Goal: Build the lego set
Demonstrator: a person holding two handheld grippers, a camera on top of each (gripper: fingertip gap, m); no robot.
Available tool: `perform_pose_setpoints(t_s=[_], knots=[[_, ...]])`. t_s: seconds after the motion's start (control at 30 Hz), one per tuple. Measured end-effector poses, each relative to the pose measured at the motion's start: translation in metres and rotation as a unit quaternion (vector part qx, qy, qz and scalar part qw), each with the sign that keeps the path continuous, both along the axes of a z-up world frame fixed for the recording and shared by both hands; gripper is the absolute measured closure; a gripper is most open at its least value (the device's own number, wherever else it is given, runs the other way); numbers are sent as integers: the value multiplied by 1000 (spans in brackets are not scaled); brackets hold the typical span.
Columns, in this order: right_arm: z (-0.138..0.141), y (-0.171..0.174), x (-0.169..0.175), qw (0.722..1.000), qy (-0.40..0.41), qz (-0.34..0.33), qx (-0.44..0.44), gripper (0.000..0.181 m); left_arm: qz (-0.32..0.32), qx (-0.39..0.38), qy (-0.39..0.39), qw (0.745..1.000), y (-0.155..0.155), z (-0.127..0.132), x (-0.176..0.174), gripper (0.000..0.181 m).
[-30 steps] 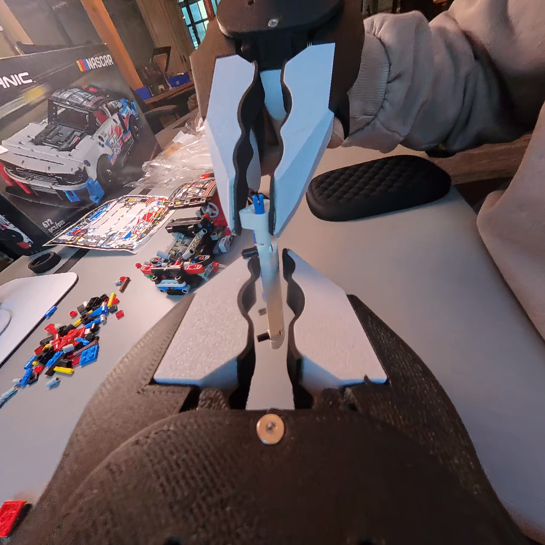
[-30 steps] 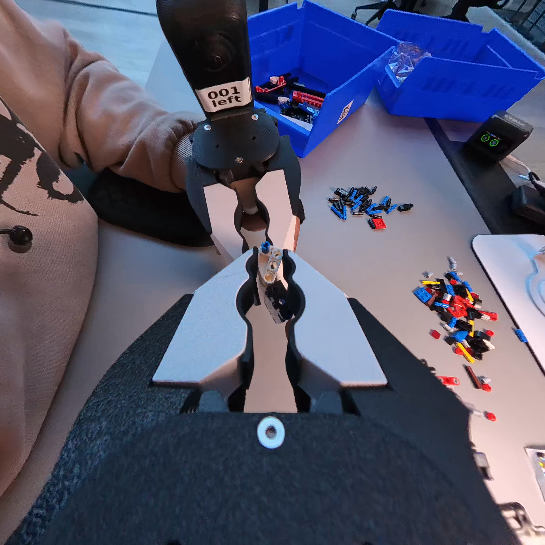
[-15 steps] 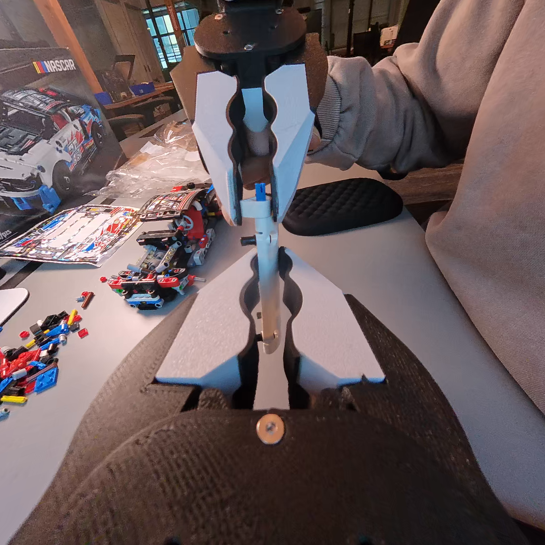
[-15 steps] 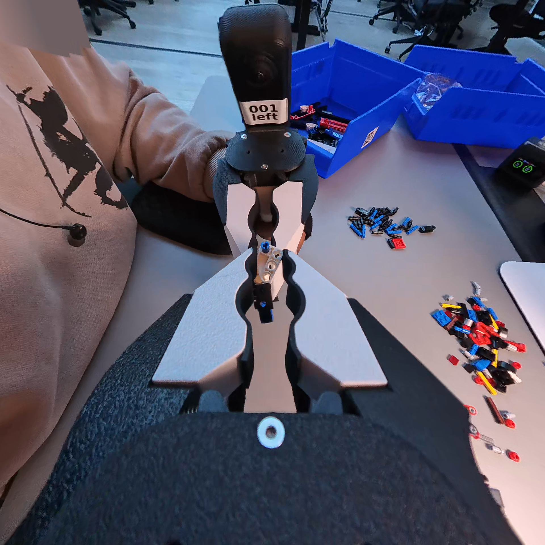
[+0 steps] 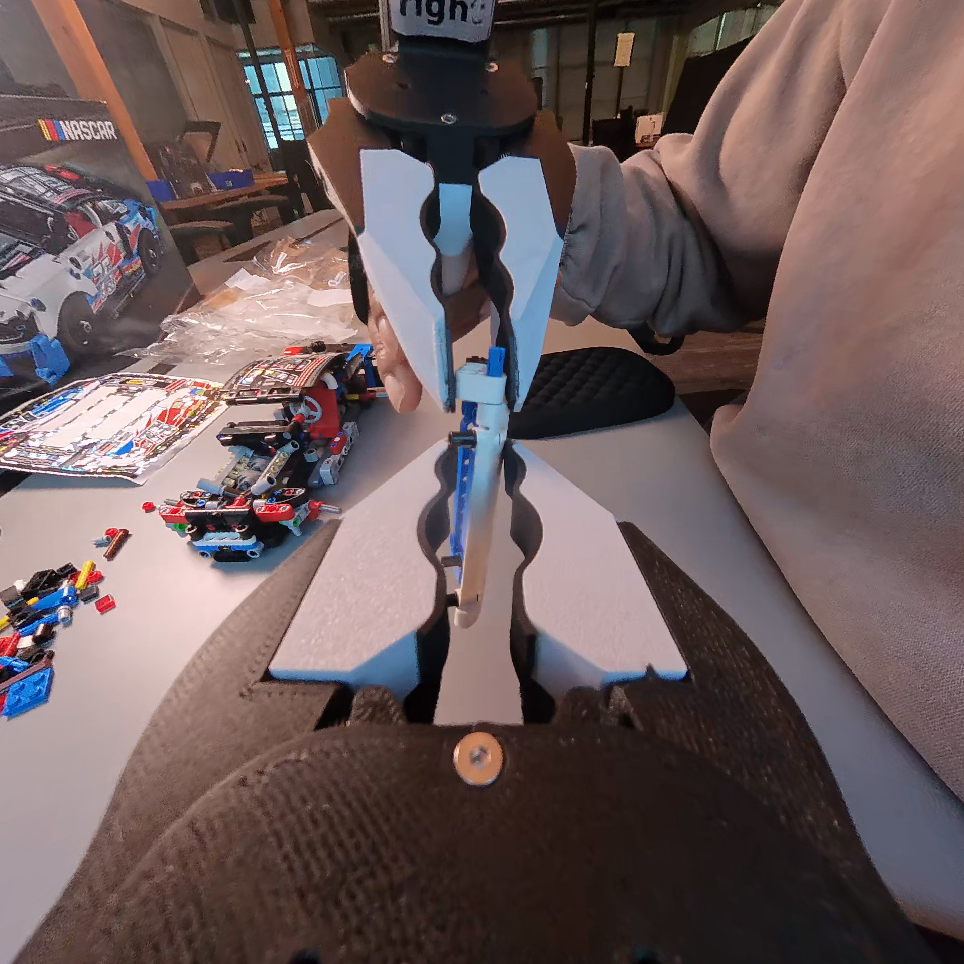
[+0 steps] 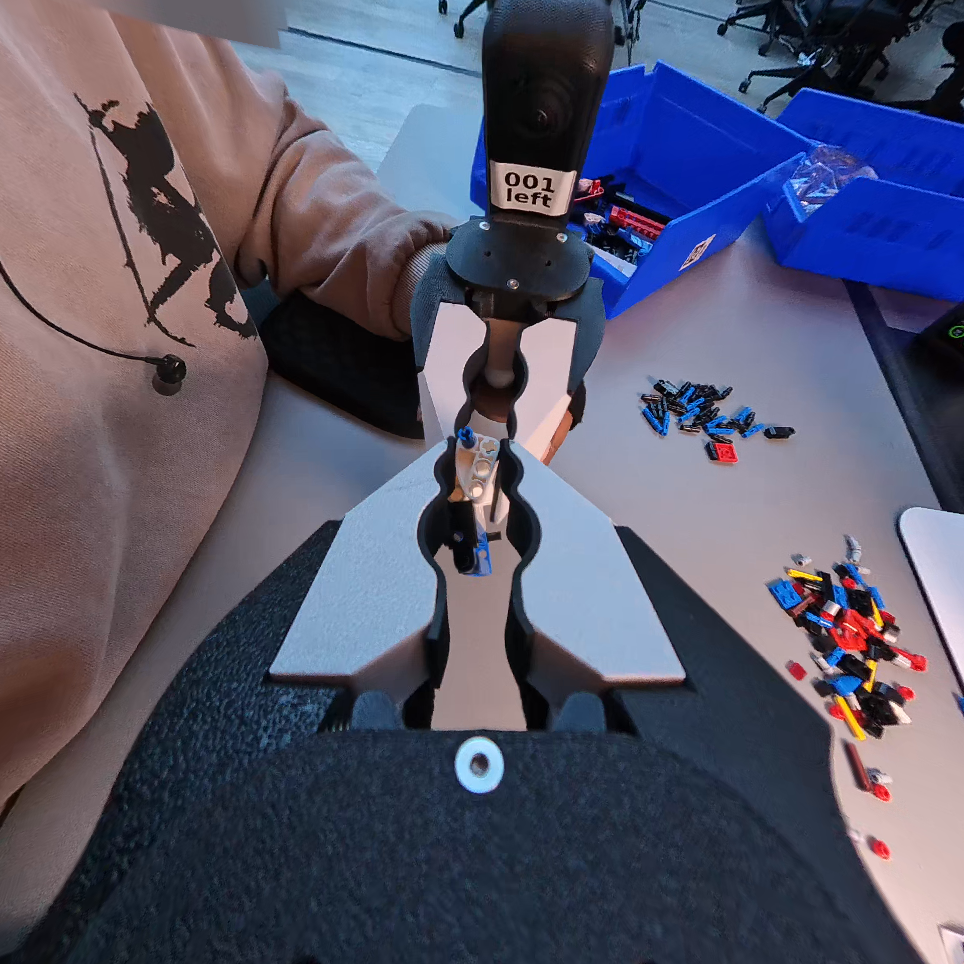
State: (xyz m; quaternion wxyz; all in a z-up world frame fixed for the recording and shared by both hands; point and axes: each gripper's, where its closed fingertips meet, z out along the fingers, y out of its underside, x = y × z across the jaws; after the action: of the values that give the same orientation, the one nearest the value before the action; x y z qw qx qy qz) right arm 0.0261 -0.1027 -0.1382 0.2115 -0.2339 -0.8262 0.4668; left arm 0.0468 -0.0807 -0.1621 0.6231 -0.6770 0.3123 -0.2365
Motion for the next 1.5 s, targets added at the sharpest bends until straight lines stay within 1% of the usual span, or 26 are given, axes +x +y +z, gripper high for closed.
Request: perform_pose_setpoints(t_s=[0.07, 0.13, 0.27, 0.43, 0.57, 0.6, 0.63, 0.67, 0.7, 0.73, 0.77, 0.83, 0.87, 0.93, 1.03, 1.2, 1.27, 1.33, 1.4, 1.47, 1.5], knots=[[0, -3, 3, 1000, 6, 12, 8, 167, -9, 2, 3, 1000, -2, 0, 3, 168], [4, -3, 4, 999, 22, 17, 26, 167, -21, 11, 6, 1000, -6, 2, 6, 173], [11, -5, 6, 999, 30, 24, 36, 168, -25, 30, 10, 999, -7, 9, 8, 173], [19, -9, 11, 998, 40, 39, 20, 168, -37, 48, 8, 998, -11, 15, 13, 173], [21, -10, 13, 998, 45, 50, 17, 168, -51, 40, -1, 998, -12, 14, 16, 173], [39, -14, 17, 995, 67, 62, -35, 168, -44, 21, 24, 999, -9, 0, 13, 173], [81, -13, 26, 984, 89, 75, -133, 168, -33, -9, 58, 998, -6, -23, 6, 173], [99, -4, 26, 983, 115, 59, -128, 169, -41, -14, 33, 999, -10, -23, 6, 173], [81, 4, 19, 991, 130, 29, -16, 168, -53, 14, -18, 998, -14, 1, 10, 173], [63, 3, 19, 994, 103, 23, 18, 168, -50, 38, -36, 997, -13, 18, 10, 173], [54, 1, 21, 997, 76, 21, 3, 167, -48, 43, -33, 997, -10, 21, 10, 173], [58, 9, 23, 996, 71, 6, -49, 168, -47, 40, -6, 998, -7, 14, 15, 173], [58, 13, 23, 996, 73, -2, -60, 168, -45, 35, 0, 998, -7, 9, 15, 173], [54, 17, 23, 995, 79, -12, -62, 168, -38, 17, -8, 999, -6, 1, 11, 173], [50, 16, 20, 994, 79, -17, -76, 167, -23, 17, -14, 999, -3, 4, 8, 173], [42, 11, 16, 993, 69, -13, -99, 168, 1, -2, -19, 1000, 6, -1, 5, 173], [37, 13, 14, 992, 63, -18, -107, 168, 6, -22, -30, 999, 10, -8, 4, 173], [35, 15, 13, 990, 58, -26, -124, 168, 10, -61, -31, 998, 16, -22, 3, 173], [30, 19, 11, 989, 54, -38, -132, 167, 30, -81, 0, 996, 23, -35, -1, 173], [20, 24, 11, 990, 52, -50, -125, 167, 54, -57, 65, 995, 27, -42, -5, 173], [15, 26, 11, 989, 52, -57, -123, 168, 69, -34, 112, 991, 29, -46, -7, 173]])
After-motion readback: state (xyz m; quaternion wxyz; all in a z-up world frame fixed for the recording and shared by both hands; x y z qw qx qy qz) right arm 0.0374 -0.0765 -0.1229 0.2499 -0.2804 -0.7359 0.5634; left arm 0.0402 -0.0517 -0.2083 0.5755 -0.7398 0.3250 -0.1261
